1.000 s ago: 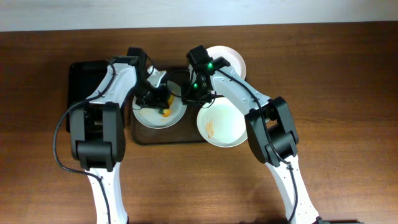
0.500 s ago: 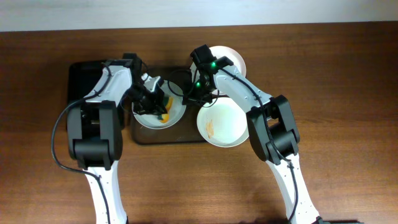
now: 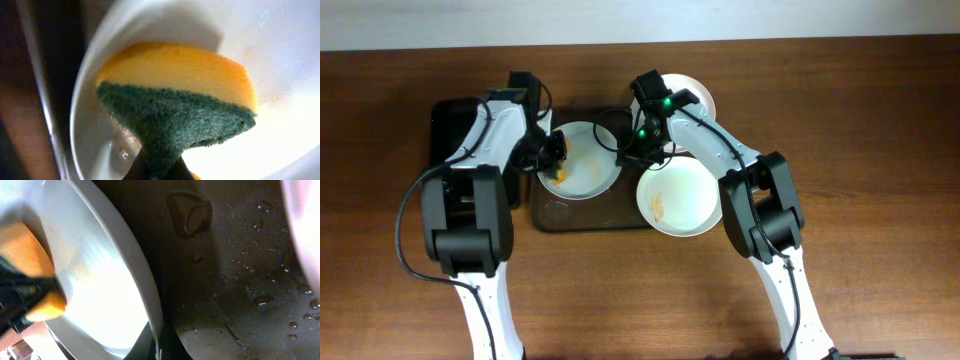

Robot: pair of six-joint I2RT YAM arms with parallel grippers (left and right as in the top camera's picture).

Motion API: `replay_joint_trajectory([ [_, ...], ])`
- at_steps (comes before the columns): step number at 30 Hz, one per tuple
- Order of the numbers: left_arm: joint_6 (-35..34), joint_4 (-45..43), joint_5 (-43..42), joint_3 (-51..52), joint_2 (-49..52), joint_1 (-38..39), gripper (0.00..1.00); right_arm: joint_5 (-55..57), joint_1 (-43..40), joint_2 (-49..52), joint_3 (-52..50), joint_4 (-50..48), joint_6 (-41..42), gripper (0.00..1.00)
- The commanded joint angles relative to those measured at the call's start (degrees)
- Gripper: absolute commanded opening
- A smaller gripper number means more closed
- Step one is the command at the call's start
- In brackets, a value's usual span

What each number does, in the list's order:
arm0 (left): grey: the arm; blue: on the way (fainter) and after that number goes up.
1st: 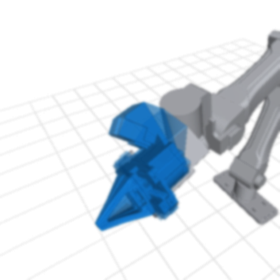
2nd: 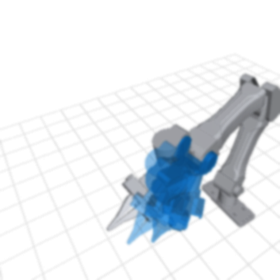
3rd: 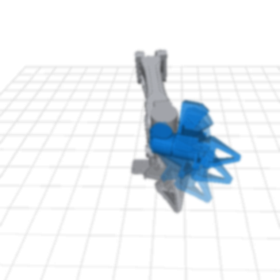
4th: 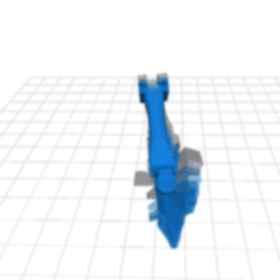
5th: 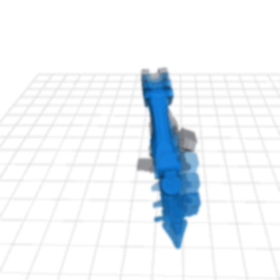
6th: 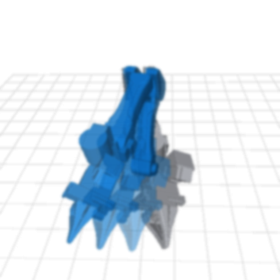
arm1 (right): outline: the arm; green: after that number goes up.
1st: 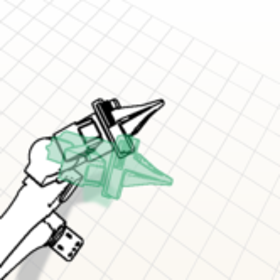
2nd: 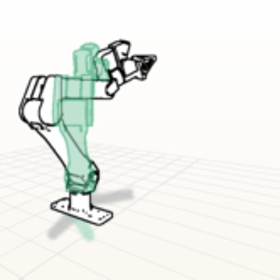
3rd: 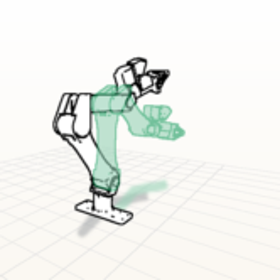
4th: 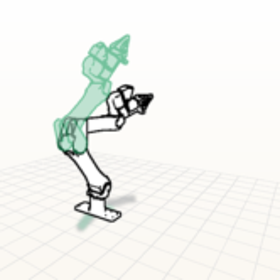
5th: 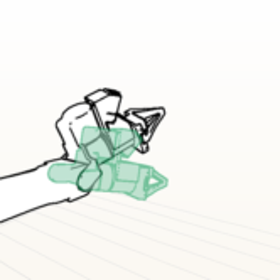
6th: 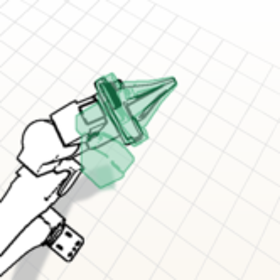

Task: Clean dirty plates on tray and stack at the side
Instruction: 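Scrub the left plate with the sponge in the left gripper, then carry the cleaned plate with the right gripper to the table's right side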

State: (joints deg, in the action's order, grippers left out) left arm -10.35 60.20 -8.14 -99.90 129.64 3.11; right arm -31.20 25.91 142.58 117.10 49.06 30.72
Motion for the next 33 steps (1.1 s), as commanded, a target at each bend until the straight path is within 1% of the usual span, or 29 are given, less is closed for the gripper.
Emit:
replay_joint_trajectory([
  [1, 0.96, 5.97, 9.25, 1.84, 4.39, 2.27, 0.01, -1.18, -0.15, 1.22, -0.44, 0.0, -0.28, 0.04],
  [2, 10.93, 6.93, 1.4, 0.92, 4.39, 4.02, 0.01, -1.18, -0.15, 1.22, -0.44, 0.0, -0.31, 0.04],
  [4, 24.33, 4.76, -14.01, 0.83, 4.39, 5.64, 0.01, -1.18, -0.15, 1.22, -0.44, 0.0, -0.31, 0.04],
  [6, 25.46, -1.01, -14.78, 0.83, 4.39, 5.99, 0.01, -1.18, -0.15, 1.22, -0.44, 0.0, -0.33, 0.04],
  [8, 25.4, -5.22, -12.37, 0.83, 4.39, 5.57, 0.01, -1.18, -0.17, 1.22, -0.44, 0.0, -0.48, 0.04],
  [9, 24.52, -8.37, -10.78, 0.83, 4.39, 5.09, 0.01, -1.18, -0.15, 1.22, -0.44, -0.02, -0.48, 0.04],
  [10, 19.61, -11.17, -6.27, 0.83, 4.39, 4.87, 0.01, -1.18, -0.15, 1.22, -0.44, -0.02, -0.48, 0.04],
  [11, 8.24, -13.22, 6.58, 0.81, 4.39, 4.85, 0.01, -1.16, -0.17, 1.22, -0.44, 0.02, -0.5, 0.04],
  [12, 1.01, -12.74, 16.52, 0.55, 4.39, 4.98, 0.01, -1.14, -0.15, 1.22, -0.44, 0.04, -0.52, 0.04],
  [13, -2.54, -10.51, 20.33, -0.24, 4.37, 4.98, 0.01, -0.66, -0.15, 1.22, -0.44, 0.11, -0.52, 0.04],
  [15, -3.37, -6.29, 20.39, -2.86, 4.37, 4.92, 0.01, 0.61, -0.17, 1.2, -0.44, 0.66, -0.52, 0.04],
  [16, -3.37, -2.58, 20.06, -5.57, 4.37, 4.92, 0.01, 1.22, -0.15, 1.2, -0.42, 0.98, -0.55, 0.04],
  [19, -3.32, 9.4, 18.78, -18.16, 4.37, 4.9, 0.01, 1.9, -0.15, 1.03, -0.42, 1.57, -1.62, 0.04],
  [21, -3.32, 13.14, 16.68, -24.52, 4.37, 4.42, 0.01, 3.76, -0.09, -0.07, -0.42, 2.19, -1.81, 0.04],
  [25, -3.3, 12.83, 16.31, -25.83, 4.39, 3.43, 0.01, 15.8, 1.33, -6.23, -0.42, 6.36, -1.81, 0.04],
  [26, -3.32, 12.83, 16.31, -25.83, 4.39, 3.19, 0.01, 19.82, 1.95, -8.04, -0.42, 7.13, -1.81, 0.04],
  [27, -3.32, 12.74, 16.55, -25.83, 4.39, 2.95, 0.01, 26.14, 2.99, -10.73, -0.42, 9.11, -1.84, 0.04],
  [32, -3.32, 11.89, 16.48, -25.81, 4.42, 0.76, 0.01, 44.61, 7.65, -19.26, -0.42, 12.87, -2.01, 0.04],
  [33, -3.32, 11.89, 16.46, -25.81, 4.42, 0.72, 0.01, 51.74, 9.01, -21.33, -0.42, 14.67, -1.99, 0.04],
])
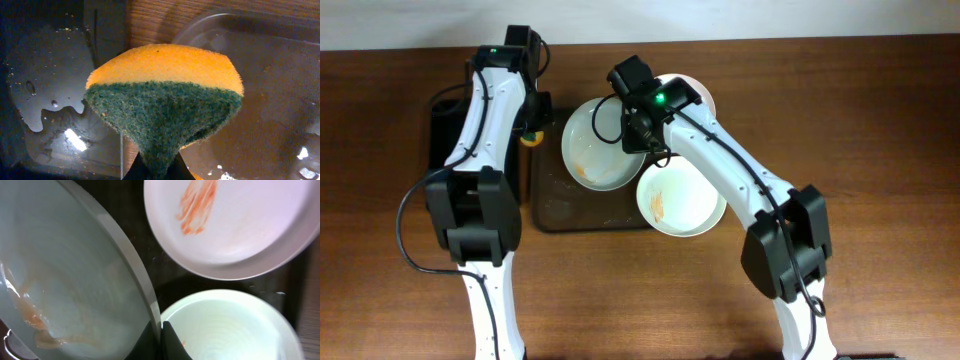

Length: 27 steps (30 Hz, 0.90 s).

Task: Clean dirty plates on tray and stack at the side
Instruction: 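Carry the cleaned plate with the right gripper to the table's right side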

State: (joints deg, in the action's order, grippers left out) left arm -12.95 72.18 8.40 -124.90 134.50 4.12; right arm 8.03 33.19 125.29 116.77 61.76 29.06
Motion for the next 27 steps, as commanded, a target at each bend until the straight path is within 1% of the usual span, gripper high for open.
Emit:
replay_joint_trajectory([
  [1, -0.72, -0.09, -0.13, -0.81, -0.44, -0.28, 0.01, 16.72, 2.4, -4.85, -0.09, 2.84, -0.33, 0.04],
  [2, -0.72, -0.35, -1.38, -0.81, -0.44, -0.26, 0.01, 22.64, 3.3, -5.64, -0.09, 3.76, -0.33, 0.04],
  [4, -0.72, -0.92, -6.19, -0.81, -0.35, -0.17, 0.01, 31.47, 5.42, -6.47, -0.09, 4.96, -0.33, 0.04],
  [5, -0.72, -0.9, -7.23, -0.81, -0.35, -0.17, 0.01, 35.39, 6.88, -6.6, -0.09, 5.57, -0.33, 0.04],
  [9, -0.72, -0.76, -9.38, -0.81, -0.35, -0.15, 0.01, 52.22, 14.36, -6.62, -0.09, 6.6, -0.28, 0.04],
  [10, -0.72, -0.79, -9.35, -0.81, -0.35, -0.17, 0.01, 57.94, 17.0, -6.62, -0.09, 6.69, -0.28, 0.04],
  [14, -0.7, -1.2, -9.31, -0.81, -0.35, -0.17, 0.01, 67.78, 21.99, -6.62, -0.09, 6.82, 0.33, 0.04],
  [17, -0.7, -1.46, -9.31, -0.81, -0.35, -0.17, 0.01, 67.89, 21.92, -6.62, -0.09, 7.04, 0.35, 0.04],
  [20, -0.72, -1.46, -9.35, -0.81, -0.35, -0.17, 0.01, 67.65, 21.92, -6.67, -0.09, 7.61, 3.96, 0.04],
  [21, -0.72, -1.38, -10.69, -0.76, -0.35, -0.17, 0.01, 67.45, 21.92, -6.67, -0.09, 8.61, 5.38, 0.04],
  [24, -0.72, -0.7, -13.2, -0.76, -0.35, -0.15, 0.01, 65.07, 21.92, -6.67, -0.09, 9.42, 5.53, 0.04],
  [25, -0.72, -0.7, -13.18, -0.76, -0.35, -0.17, 0.01, 63.6, 21.92, -6.67, -0.09, 9.42, 5.53, 0.04],
  [27, -0.7, -0.7, -13.16, -0.76, -0.35, -0.17, 0.01, 55.8, 21.07, -6.73, -0.09, 9.44, 5.51, 0.04],
])
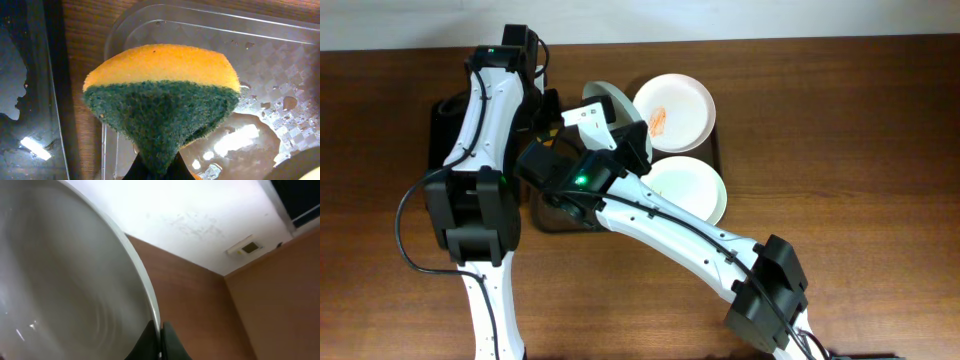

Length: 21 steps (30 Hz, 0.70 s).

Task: Clean dirty plates on tray and stack at the side
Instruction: 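Carry the cleaned plate with the right gripper to the table's right side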

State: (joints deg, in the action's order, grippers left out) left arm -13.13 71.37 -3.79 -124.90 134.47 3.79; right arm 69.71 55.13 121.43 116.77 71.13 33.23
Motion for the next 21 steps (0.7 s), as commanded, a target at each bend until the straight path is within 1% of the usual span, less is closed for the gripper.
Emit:
replay_joint_trajectory([
  [1, -0.55, 0.07, -0.96, -0.76, -0.33, 0.15, 0.01, -10.29, -2.03, -3.3, -0.07, 0.09, 1.33, 0.04],
  [3, -0.55, 0.02, -0.96, -0.76, -0.33, 0.15, 0.01, -19.19, -5.7, -6.01, -0.07, 0.02, 1.29, 0.04],
  [5, -0.55, -0.2, -0.96, -0.76, -0.33, 0.15, 0.01, -34.21, -13.64, -9.7, -0.07, -0.79, -3.17, 0.04],
  [6, -0.52, -0.09, -0.96, -0.76, -0.33, 0.15, 0.01, -46.77, -21.14, -11.32, -0.07, -0.74, -5.62, 0.04],
  [7, -0.55, -0.13, -0.96, -0.76, -0.33, 0.15, 0.01, -52.63, -24.98, -11.58, -0.07, -0.55, -6.05, 0.04],
  [8, -0.55, -0.2, -0.96, -0.76, -0.33, 0.15, 0.01, -60.59, -31.1, -11.63, -0.09, 0.15, -6.64, 0.04],
  [9, -0.52, -0.17, -0.94, -0.76, -0.33, 0.15, 0.01, -67.41, -36.83, -11.41, -0.11, 0.72, -9.2, 0.04],
  [10, -0.52, -0.22, -0.94, -0.76, -0.33, 0.15, 0.01, -69.75, -43.71, -11.23, -0.39, 1.6, -10.38, 0.04],
  [12, -0.52, -0.79, -0.92, -0.76, -0.33, 0.15, 0.01, -69.7, -50.88, -11.19, -1.73, 1.97, -11.04, 0.04],
  [14, -0.55, -1.05, -0.96, -0.76, -0.33, 0.15, 0.01, -68.39, -58.38, -10.54, -6.29, 0.83, -11.89, 0.04],
  [16, -0.55, -1.05, -0.94, -0.76, -0.33, 0.15, 0.01, -68.5, -63.41, -10.4, -14.64, -4.81, -11.8, 0.04],
  [17, -0.55, -1.16, -0.96, -0.76, -0.33, 0.15, 0.01, -68.48, -65.33, -10.4, -19.87, -9.18, -11.82, 0.04],
  [19, -0.55, -1.49, -0.94, -0.76, -0.33, 0.15, 0.01, -68.46, -67.65, -10.4, -27.65, -15.87, -11.78, 0.04],
  [21, -0.55, -1.51, -0.94, -0.76, -0.33, 0.15, 0.01, -68.41, -68.43, -10.4, -36.22, -26.27, -11.67, 0.04],
])
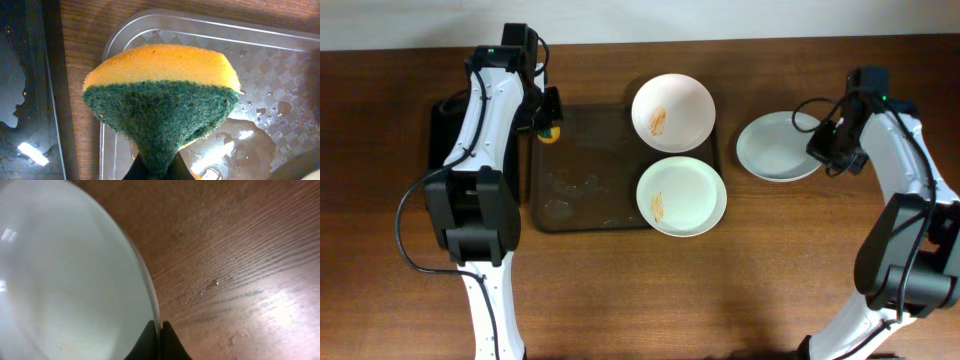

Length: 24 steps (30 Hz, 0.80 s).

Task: Clean dirty plates on tray and stack at the side
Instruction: 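Carry the cleaned plate with the right gripper to the table's right side, then grasp the lower-right plate with the right gripper and tilt it toward the sponge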

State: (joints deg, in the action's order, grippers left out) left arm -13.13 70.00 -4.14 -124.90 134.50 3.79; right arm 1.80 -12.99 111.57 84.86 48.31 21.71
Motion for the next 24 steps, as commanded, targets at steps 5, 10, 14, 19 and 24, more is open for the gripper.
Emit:
replay_joint_trajectory([
  [5, -0.55, -0.11, -0.59, -0.76, -0.35, 0.17, 0.01, 1.81, -1.16, -0.5, -9.01, -10.23, 2.78, 0.18],
  [10, -0.55, -0.11, -0.59, -0.76, -0.35, 0.17, 0.01, -8.98, -2.99, -1.27, 6.25, 9.73, 0.09, 0.9],
  [14, -0.52, -0.33, -0.42, -0.76, -0.35, 0.17, 0.01, -19.32, 8.02, -1.27, 10.36, 20.02, -2.89, 0.84],
  [19, 3.41, -0.11, -0.59, -0.76, -0.35, 2.12, 0.01, -10.93, 22.75, -1.25, 0.28, 17.29, 0.11, 0.5],
  [24, 3.78, -0.11, -0.57, -0.76, -0.35, 2.97, 0.01, -10.12, 25.49, -1.22, -8.11, 10.73, 1.25, 0.19],
])
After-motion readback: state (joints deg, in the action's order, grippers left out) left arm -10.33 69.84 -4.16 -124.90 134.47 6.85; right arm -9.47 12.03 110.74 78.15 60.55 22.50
